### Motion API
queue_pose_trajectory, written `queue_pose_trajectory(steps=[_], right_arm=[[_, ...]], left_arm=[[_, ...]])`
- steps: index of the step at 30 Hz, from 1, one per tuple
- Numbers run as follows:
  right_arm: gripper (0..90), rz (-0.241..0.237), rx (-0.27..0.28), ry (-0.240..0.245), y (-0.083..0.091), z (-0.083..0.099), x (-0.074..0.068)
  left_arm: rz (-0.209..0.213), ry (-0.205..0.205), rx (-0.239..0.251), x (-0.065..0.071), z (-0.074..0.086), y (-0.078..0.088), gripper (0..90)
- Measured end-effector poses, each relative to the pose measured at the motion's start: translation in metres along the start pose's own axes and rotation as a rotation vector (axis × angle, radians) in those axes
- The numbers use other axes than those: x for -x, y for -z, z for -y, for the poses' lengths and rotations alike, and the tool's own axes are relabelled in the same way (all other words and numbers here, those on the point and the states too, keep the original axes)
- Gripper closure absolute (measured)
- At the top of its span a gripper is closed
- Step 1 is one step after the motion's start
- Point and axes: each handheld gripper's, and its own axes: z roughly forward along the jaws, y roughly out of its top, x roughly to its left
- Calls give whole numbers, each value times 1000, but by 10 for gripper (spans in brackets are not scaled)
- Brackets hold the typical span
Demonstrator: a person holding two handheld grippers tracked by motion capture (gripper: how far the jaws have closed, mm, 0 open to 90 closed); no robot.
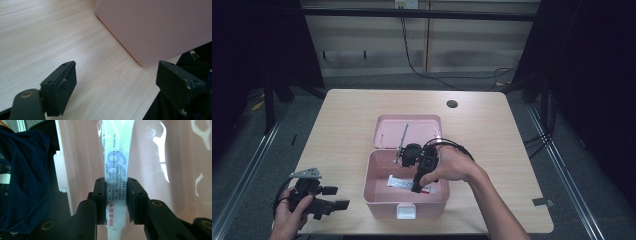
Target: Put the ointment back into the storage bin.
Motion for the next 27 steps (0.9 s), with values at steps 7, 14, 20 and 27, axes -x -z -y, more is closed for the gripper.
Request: queue_pose_trajectory(steps=[7,14,20,27], right_arm=[[718,-23,-8,17,-13,-5,1],[718,-48,-23,14,-24,-8,3],[718,-58,-29,29,-30,-12,2],[717,-65,-47,33,-43,-14,3]], left_arm=[[-1,2,3,0,0,0,167],[-1,3,3,0,0,0,167],[-1,1,3,0,0,0,167],[-3,3,7,0,0,0,167]])
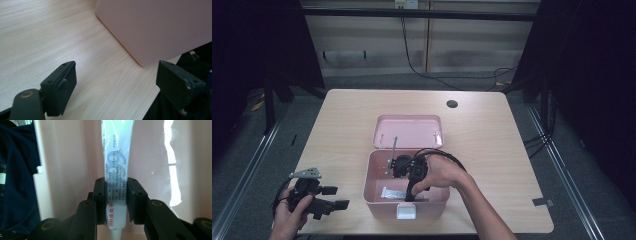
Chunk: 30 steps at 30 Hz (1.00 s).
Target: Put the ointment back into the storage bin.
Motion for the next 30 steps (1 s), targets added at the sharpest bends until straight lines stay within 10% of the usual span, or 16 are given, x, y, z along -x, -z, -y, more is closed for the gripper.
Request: queue_pose_trajectory(steps=[30], right_arm=[[716,-50,-66,31,-34,-17,7]], left_arm=[[1,5,-2,0,0,0,167]])
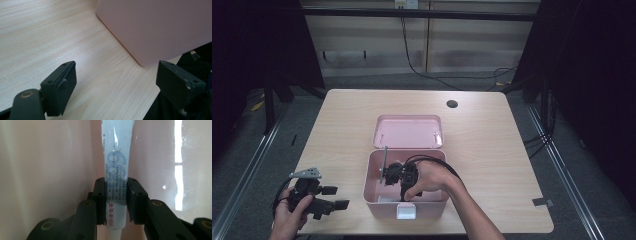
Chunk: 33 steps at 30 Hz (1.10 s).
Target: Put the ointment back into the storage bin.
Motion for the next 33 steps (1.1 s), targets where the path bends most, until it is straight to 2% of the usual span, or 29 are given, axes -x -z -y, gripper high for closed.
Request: queue_pose_trajectory(steps=[9,18,23,25,33], right_arm=[[714,-13,-28,3,-12,-4,4],[707,-19,-27,14,-17,-5,7],[707,-27,-12,0,-15,-4,7],[704,-24,-17,9,-14,-4,8],[690,-5,12,-8,-3,2,5]], left_arm=[[-4,-2,4,-1,0,0,167],[1,-1,2,-1,0,0,167],[0,-2,2,-1,0,0,167],[-3,-2,3,-1,0,0,167],[-2,-3,3,-1,0,1,167]])
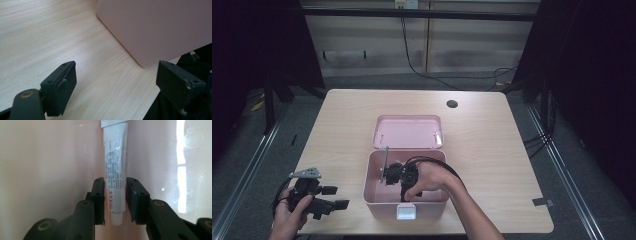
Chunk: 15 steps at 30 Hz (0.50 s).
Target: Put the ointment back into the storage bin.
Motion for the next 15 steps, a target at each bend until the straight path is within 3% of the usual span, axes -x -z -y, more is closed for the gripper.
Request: queue_pose_trajectory(steps=[15], right_arm=[[657,52,40,-22,32,16,-11]], left_arm=[[-2,-1,0,0,0,0,167]])
